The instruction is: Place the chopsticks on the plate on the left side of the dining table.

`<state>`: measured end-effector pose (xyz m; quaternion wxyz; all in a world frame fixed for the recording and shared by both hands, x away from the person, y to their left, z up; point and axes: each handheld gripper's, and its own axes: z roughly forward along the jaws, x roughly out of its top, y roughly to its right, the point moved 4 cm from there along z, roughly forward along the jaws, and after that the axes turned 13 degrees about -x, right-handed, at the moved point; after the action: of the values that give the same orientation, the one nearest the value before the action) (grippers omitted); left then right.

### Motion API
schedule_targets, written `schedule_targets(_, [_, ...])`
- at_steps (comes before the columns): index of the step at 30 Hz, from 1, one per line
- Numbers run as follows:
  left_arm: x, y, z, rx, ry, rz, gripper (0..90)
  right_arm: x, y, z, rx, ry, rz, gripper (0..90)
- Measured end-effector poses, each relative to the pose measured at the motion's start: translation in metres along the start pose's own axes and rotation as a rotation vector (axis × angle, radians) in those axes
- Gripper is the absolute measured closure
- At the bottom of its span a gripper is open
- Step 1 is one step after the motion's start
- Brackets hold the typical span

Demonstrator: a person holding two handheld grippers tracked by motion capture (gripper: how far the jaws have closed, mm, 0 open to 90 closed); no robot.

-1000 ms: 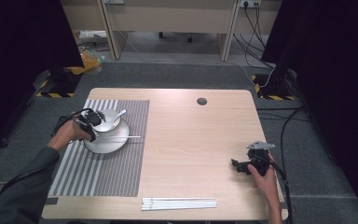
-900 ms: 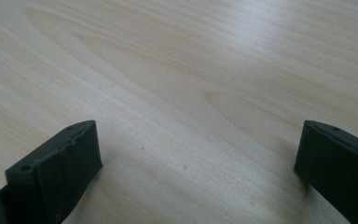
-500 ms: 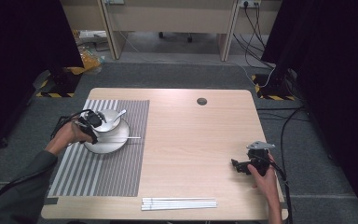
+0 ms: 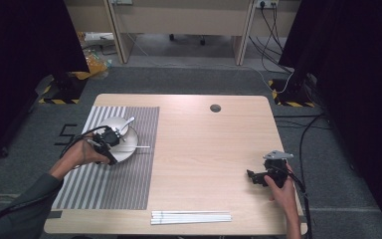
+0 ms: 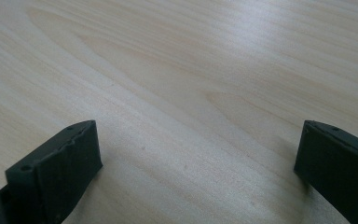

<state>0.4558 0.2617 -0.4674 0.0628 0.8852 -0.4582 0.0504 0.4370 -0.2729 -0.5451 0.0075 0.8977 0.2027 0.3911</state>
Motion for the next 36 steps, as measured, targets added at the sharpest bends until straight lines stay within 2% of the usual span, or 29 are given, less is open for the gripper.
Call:
schedule_targets(3, [0.007, 0.013, 0.002, -0.039, 0.029, 0.023, 38.5, 0.000, 0.000, 0.000, 0.000, 0.000, 0.000, 0.4])
schedule_targets(6, [0.012, 0.025, 0.004, -0.041, 0.034, 0.053, 37.8, 0.000, 0.000, 0.000, 0.001, -0.001, 0.000, 0.4])
schedule_targets(9, [0.017, 0.037, 0.007, -0.069, 0.047, 0.078, 37.3, 0.000, 0.000, 0.000, 0.001, 0.000, 0.000, 0.4])
schedule_targets(11, [0.020, 0.044, 0.009, -0.068, 0.043, 0.106, 36.8, 0.000, 0.000, 0.000, 0.002, 0.000, 0.000, 0.4])
schedule_targets(16, [0.027, 0.063, 0.015, -0.096, 0.040, 0.149, 36.9, 0.000, 0.000, 0.000, 0.001, 0.001, -0.003, 0.5])
schedule_targets(19, [0.032, 0.074, 0.018, -0.103, 0.058, 0.174, 36.9, 0.000, 0.000, 0.000, 0.002, 0.001, -0.003, 0.4])
schedule_targets(24, [0.039, 0.092, 0.022, -0.131, 0.050, 0.228, 36.9, 0.000, 0.000, 0.000, 0.002, 0.001, -0.003, 0.4])
schedule_targets(31, [0.049, 0.124, 0.028, -0.176, 0.036, 0.306, 37.5, 0.000, 0.000, 0.000, 0.003, 0.001, -0.003, 0.4])
schedule_targets(34, [0.052, 0.137, 0.032, -0.190, 0.018, 0.352, 37.9, 0.000, 0.000, 0.000, 0.004, 0.001, -0.004, 0.4])
schedule_targets(36, [0.054, 0.144, 0.035, -0.207, 0.013, 0.366, 37.9, 0.000, 0.000, 0.000, 0.004, 0.001, -0.004, 0.4])
